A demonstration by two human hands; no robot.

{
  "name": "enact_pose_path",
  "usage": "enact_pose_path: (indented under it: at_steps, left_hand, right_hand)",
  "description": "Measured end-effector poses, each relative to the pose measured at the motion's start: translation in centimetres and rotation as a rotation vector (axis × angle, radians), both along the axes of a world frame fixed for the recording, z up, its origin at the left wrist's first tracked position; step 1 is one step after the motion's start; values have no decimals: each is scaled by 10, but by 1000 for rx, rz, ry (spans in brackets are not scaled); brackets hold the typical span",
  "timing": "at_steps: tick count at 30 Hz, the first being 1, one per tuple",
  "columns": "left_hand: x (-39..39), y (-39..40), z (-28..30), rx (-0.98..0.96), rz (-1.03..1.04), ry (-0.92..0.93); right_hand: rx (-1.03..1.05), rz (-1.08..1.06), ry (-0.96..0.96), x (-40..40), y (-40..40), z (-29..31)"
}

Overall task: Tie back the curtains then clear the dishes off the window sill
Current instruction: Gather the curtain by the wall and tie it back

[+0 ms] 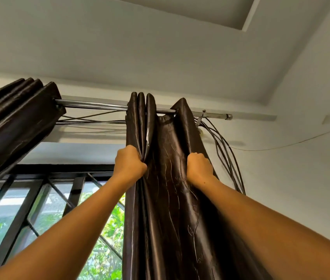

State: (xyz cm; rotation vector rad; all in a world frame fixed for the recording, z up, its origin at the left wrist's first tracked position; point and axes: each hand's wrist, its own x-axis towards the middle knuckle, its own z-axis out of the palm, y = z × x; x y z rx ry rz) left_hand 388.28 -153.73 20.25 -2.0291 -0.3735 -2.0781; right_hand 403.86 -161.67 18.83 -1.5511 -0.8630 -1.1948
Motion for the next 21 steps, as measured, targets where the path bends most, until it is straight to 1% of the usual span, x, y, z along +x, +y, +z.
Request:
enact_pose_path:
  at_steps: [2, 6, 9, 12, 14, 18, 21]
  left_hand:
    - [-4, 2, -1, -8, 10, -2]
    - [-20, 8, -1, -43, 30, 1]
    - [-53, 16, 6, -70, 52, -42]
    - [-95, 33, 9, -102, 144, -74]
    - [-106, 38, 8, -108, 151, -63]
    - [-80, 28, 3, -112, 54, -51]
    - [-58, 25, -2, -104, -77, -99]
  right_hand:
    - [17, 108, -41, -13, 3, 1]
    - [-16, 414, -138, -63, 23, 20]
    - [-66, 540, -245, -111, 39, 37]
    - [-174, 594, -288, -143, 49, 43]
    - [-201, 606, -281, -146, 51, 43]
    - [-223, 601, -252, -128, 39, 32]
    - [-234, 620, -225, -107, 31, 16]
